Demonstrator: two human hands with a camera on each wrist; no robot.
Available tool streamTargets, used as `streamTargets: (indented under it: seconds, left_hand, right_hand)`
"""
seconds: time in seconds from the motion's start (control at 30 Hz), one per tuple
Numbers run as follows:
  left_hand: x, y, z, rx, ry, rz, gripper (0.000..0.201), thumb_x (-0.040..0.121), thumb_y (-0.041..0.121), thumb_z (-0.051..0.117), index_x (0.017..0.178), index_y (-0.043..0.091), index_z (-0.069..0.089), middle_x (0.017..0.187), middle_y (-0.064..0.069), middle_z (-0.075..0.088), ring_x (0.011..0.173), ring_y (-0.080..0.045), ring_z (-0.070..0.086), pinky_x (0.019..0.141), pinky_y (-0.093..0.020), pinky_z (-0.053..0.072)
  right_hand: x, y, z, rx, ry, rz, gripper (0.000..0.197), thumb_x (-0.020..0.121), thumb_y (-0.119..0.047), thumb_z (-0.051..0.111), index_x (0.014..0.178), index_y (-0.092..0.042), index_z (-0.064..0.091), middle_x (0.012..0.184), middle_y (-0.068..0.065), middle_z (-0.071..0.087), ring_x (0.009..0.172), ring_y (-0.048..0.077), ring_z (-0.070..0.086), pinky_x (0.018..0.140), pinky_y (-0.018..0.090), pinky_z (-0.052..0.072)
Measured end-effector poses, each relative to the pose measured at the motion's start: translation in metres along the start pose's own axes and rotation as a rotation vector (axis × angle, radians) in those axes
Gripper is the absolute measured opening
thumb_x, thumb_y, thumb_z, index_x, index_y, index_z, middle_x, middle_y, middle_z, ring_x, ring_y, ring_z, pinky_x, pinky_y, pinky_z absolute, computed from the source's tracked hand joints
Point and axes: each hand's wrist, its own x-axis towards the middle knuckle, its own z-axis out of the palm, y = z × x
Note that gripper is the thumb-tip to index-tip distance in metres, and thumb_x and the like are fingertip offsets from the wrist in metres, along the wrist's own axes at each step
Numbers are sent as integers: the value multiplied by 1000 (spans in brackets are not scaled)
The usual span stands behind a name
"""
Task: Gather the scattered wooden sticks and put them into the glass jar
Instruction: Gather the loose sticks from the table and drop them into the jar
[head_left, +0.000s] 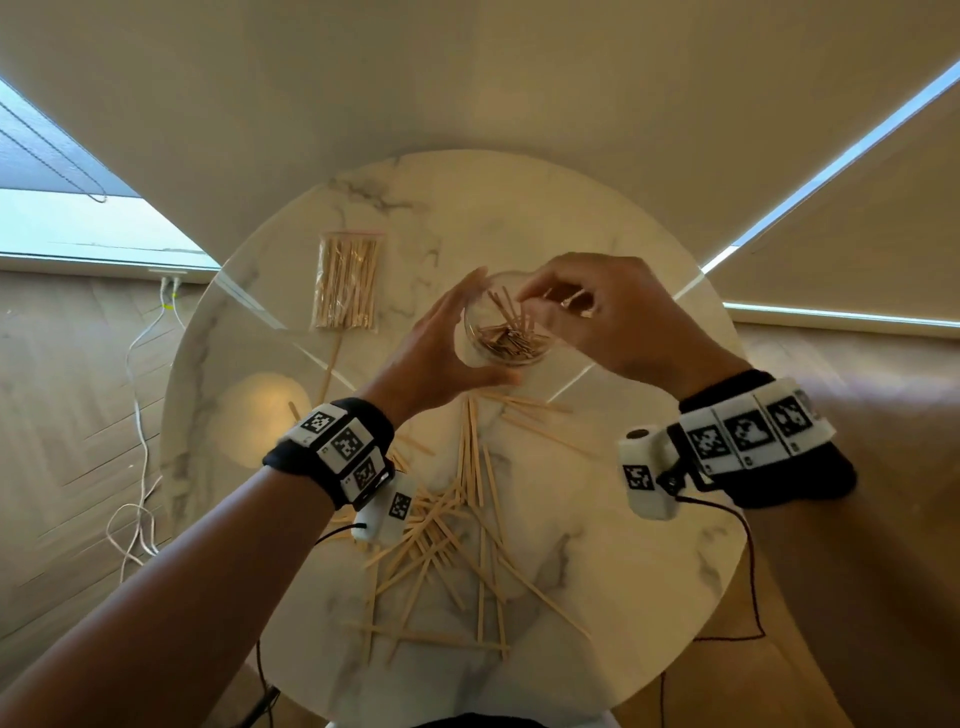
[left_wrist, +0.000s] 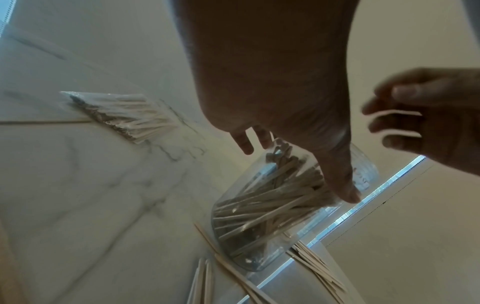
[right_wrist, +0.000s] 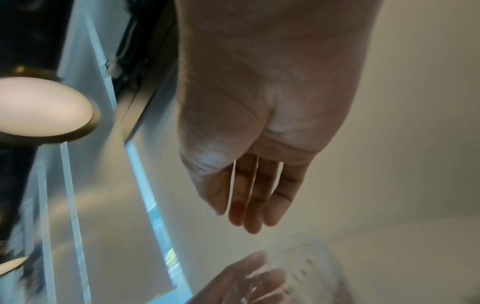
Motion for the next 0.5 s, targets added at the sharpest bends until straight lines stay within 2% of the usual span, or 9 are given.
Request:
streamTargets:
  seconds: [0.07,0.13,0.2,0.27,0.33,0.37,0.43,0.5]
  left_hand:
    - [-8,0,-1,-20,13,-53,132,65,59,90,165,26,11,166,0,35,149,-17,40,121,-40,34]
    - [-23,-5,1,-14,42,-92,123,72,49,91,165,23,15,164,-1,37,146,-14,42,118,-34,37]
    - [-44,-9,9,24,81,-170,97,82,37,86,160,18,31,155,-5,45,135,-14,50,112,-35,46]
    - [-66,-10,23,68,97,-302,68,91,33,78,150,19,46,143,-1,52,123,-13,56,106,-37,52]
    - [-88,-11,42,105,49,-423,53,96,33,71,144,23,52,134,3,53,116,-13,57,102,-40,54]
    - [-98,-11,52,114,12,-459,50,97,32,69,143,23,52,133,2,52,114,-16,57,100,-41,54]
    - [-111,-10,71,178,-47,-473,49,95,28,68,140,21,51,133,-4,51,115,-25,57,98,-43,53]
    - [-117,-7,91,264,-57,-456,51,91,26,69,138,19,52,130,-9,51,116,-33,56,97,-47,52]
  right_hand:
    - [-18,25,-11,32,98,109,10,94,-18,70,102,-20,75,93,-11,74,86,3,67,75,8,47]
    - [-21,70,-16,-41,98,259,13,93,-18,69,103,-24,74,96,-12,73,88,4,67,76,8,45]
    - [-14,122,-16,-171,4,389,22,91,-18,66,111,-26,68,110,-4,67,102,15,64,85,21,46]
    - [-4,162,-10,-287,-126,498,37,89,-23,65,125,-28,58,129,8,53,122,30,53,100,40,45]
    - [1,189,-1,-391,-190,588,52,90,-32,64,138,-25,48,140,14,40,130,38,41,107,50,38]
    - [1,195,5,-438,-180,612,55,90,-38,64,140,-23,46,141,15,38,130,39,39,106,51,37]
    - [-4,198,16,-471,-116,603,53,89,-49,63,133,-22,48,135,13,40,123,38,40,103,51,37]
    - [-17,195,35,-480,-107,594,47,91,-51,51,126,-20,49,128,11,42,117,36,42,99,51,39]
